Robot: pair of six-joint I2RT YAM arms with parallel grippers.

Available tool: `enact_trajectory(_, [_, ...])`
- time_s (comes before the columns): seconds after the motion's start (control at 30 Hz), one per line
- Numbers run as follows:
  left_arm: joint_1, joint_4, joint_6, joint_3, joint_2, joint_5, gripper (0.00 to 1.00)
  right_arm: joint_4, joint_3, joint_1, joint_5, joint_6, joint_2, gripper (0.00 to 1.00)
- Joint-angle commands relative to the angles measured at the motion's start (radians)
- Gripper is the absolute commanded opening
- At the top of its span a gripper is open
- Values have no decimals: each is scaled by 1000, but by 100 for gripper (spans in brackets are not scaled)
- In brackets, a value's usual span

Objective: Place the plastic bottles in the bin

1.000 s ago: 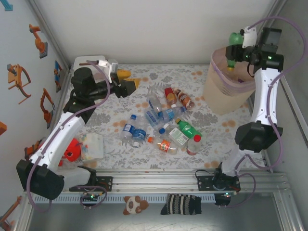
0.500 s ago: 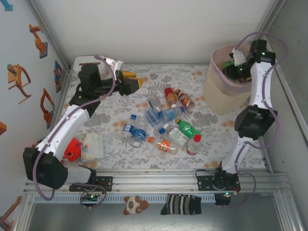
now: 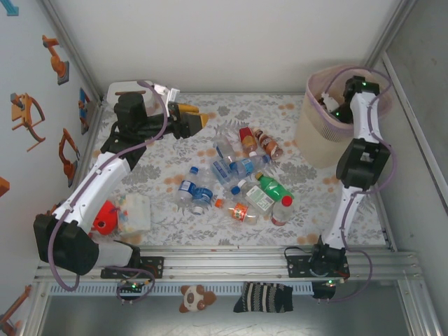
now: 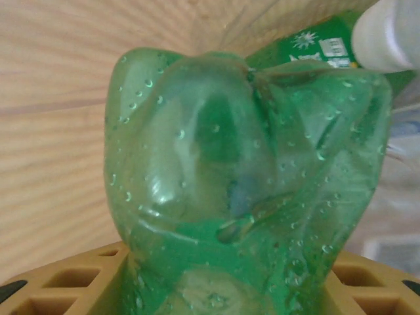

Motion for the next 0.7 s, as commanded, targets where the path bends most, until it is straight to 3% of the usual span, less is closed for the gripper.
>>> enact_trajectory(0.0, [4, -1, -5, -5, -11, 6, 74, -57, 42, 18, 6, -15, 39, 50])
enact_trajectory(0.67, [7, -28, 3, -35, -34, -27, 74, 183, 95, 21, 107, 218, 154, 75])
